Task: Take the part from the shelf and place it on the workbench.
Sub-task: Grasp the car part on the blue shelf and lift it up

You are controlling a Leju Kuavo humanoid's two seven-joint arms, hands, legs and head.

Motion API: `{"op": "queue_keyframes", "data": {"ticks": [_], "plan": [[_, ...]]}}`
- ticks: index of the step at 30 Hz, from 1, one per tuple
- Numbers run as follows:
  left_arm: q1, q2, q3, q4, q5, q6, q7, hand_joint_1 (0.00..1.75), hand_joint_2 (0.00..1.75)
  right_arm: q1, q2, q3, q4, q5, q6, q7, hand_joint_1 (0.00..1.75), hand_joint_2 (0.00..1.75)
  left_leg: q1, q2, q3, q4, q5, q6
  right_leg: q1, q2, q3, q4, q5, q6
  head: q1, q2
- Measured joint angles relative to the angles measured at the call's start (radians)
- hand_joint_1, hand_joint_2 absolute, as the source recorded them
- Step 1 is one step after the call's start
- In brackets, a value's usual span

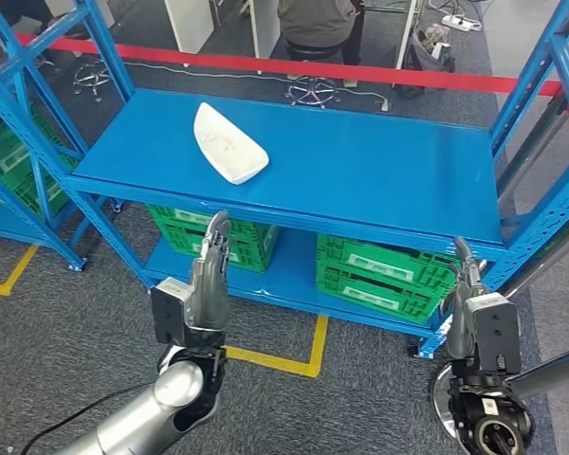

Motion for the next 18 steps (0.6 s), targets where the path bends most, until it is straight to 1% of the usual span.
{"op": "queue_keyframes", "data": {"ticks": [1,2,3,4,5,6,7,8,9,10,11,12,13,14,15,16,18], "plan": [[0.000,0.000,0.000,0.000,-0.001,0.000,0.000,0.00,0.00,0.000,0.000,0.000,0.000,0.000,0.001,0.000,0.00,0.00,-0.003,-0.002,0.003,-0.005,-0.006,0.003,0.002,-0.004,0.002,-0.003,-0.002,0.005,0.002,0.000],[0.001,0.001,0.000,0.000,-0.001,0.000,0.000,0.00,0.00,0.000,0.000,0.000,0.000,0.000,0.001,0.000,0.00,0.00,-0.001,-0.008,0.004,-0.009,-0.007,0.007,0.002,-0.008,0.006,-0.007,-0.005,0.010,0.004,0.000],[0.002,0.001,0.000,-0.001,-0.002,0.000,0.000,0.00,0.00,-0.001,0.000,0.000,0.000,0.000,0.002,-0.001,0.00,0.00,0.001,-0.013,0.010,-0.014,-0.007,0.011,0.002,-0.008,0.007,-0.005,-0.011,0.015,0.006,0.000],[0.002,0.000,0.000,-0.001,-0.003,0.000,-0.001,0.00,0.00,-0.001,0.000,0.000,-0.001,0.000,0.002,-0.002,0.00,0.00,0.004,-0.018,0.016,-0.019,-0.008,0.016,0.001,-0.003,0.002,0.012,-0.023,0.019,0.009,0.000],[0.002,0.000,0.000,-0.002,-0.003,0.000,-0.001,0.00,0.00,-0.002,0.000,-0.001,-0.001,0.000,0.003,-0.003,0.00,0.00,0.007,-0.022,0.024,-0.024,-0.009,0.021,0.000,0.006,-0.016,0.052,-0.044,0.022,0.014,0.000],[0.003,-0.001,0.000,-0.002,-0.004,0.000,-0.001,0.00,0.00,-0.001,0.000,-0.001,-0.001,0.000,0.003,-0.003,0.00,0.00,0.008,-0.025,0.030,-0.026,-0.012,0.026,-0.001,0.016,-0.048,0.117,-0.073,0.024,0.020,0.000],[0.004,-0.002,0.000,-0.002,-0.005,0.000,-0.001,0.00,0.00,0.000,0.000,-0.001,-0.001,0.000,0.003,-0.004,0.00,0.00,0.007,-0.030,0.034,-0.026,-0.016,0.030,-0.001,0.022,-0.089,0.195,-0.103,0.026,0.026,0.000],[0.006,-0.003,0.000,-0.002,-0.005,0.000,-0.001,0.00,0.00,0.002,0.000,-0.001,-0.001,0.000,0.004,-0.003,0.00,0.00,0.006,-0.035,0.039,-0.026,-0.020,0.032,-0.002,0.025,-0.130,0.265,-0.122,0.027,0.029,0.000],[0.008,-0.003,0.000,-0.002,-0.006,0.000,-0.001,0.00,0.00,0.005,0.000,-0.001,0.000,0.000,0.004,-0.003,0.00,0.00,0.006,-0.042,0.044,-0.025,-0.024,0.033,-0.002,0.026,-0.159,0.306,-0.123,0.028,0.031,0.000],[0.010,-0.004,0.000,-0.002,-0.006,0.000,-0.001,0.00,0.00,0.006,0.000,-0.001,0.000,0.000,0.004,-0.003,0.00,0.00,0.005,-0.049,0.051,-0.025,-0.029,0.033,-0.002,0.027,-0.168,0.304,-0.101,0.028,0.032,0.000],[0.011,-0.004,0.000,-0.002,-0.007,0.000,-0.001,0.00,0.00,0.007,0.000,-0.001,0.000,0.000,0.005,-0.003,0.00,0.00,0.005,-0.057,0.060,-0.025,-0.034,0.032,-0.002,0.028,-0.157,0.260,-0.060,0.026,0.033,0.000],[0.012,-0.005,0.000,-0.002,-0.007,0.000,-0.001,0.00,0.00,0.007,0.000,-0.001,0.000,0.000,0.005,-0.002,0.00,0.00,0.005,-0.064,0.068,-0.025,-0.040,0.029,-0.002,0.033,-0.131,0.186,-0.008,0.023,0.035,0.000],[0.012,-0.005,0.000,-0.002,-0.008,0.000,-0.001,0.00,0.00,0.007,0.000,-0.001,0.001,0.000,0.006,-0.002,0.00,0.00,0.004,-0.070,0.074,-0.023,-0.046,0.026,-0.002,0.043,-0.103,0.113,0.031,0.019,0.037,0.000],[0.012,-0.005,0.000,-0.002,-0.010,0.000,-0.001,0.00,0.00,0.006,0.000,-0.001,0.001,0.000,0.007,-0.002,0.00,0.00,0.003,-0.076,0.076,-0.021,-0.051,0.022,-0.002,0.052,-0.078,0.054,0.054,0.014,0.039,0.000],[0.013,-0.005,0.000,-0.002,-0.011,0.000,-0.001,0.00,0.00,0.006,0.000,-0.001,0.001,0.000,0.009,-0.002,0.00,0.00,0.003,-0.080,0.073,-0.019,-0.053,0.017,-0.001,0.060,-0.064,0.019,0.062,0.010,0.040,0.000],[0.013,-0.005,0.000,-0.002,-0.013,0.000,-0.001,0.00,0.00,0.005,0.000,-0.001,0.001,0.000,0.011,-0.001,0.00,0.00,0.004,-0.084,0.070,-0.018,-0.053,0.013,0.001,0.064,-0.058,0.009,0.056,0.006,0.040,0.000],[0.015,-0.005,0.000,-0.002,-0.015,0.000,-0.002,0.00,0.00,0.004,0.000,-0.001,0.000,0.000,0.014,-0.001,0.00,0.00,0.006,-0.087,0.067,-0.017,-0.056,0.002,-0.001,0.059,-0.051,0.001,0.054,-0.002,0.038,0.000]]}}
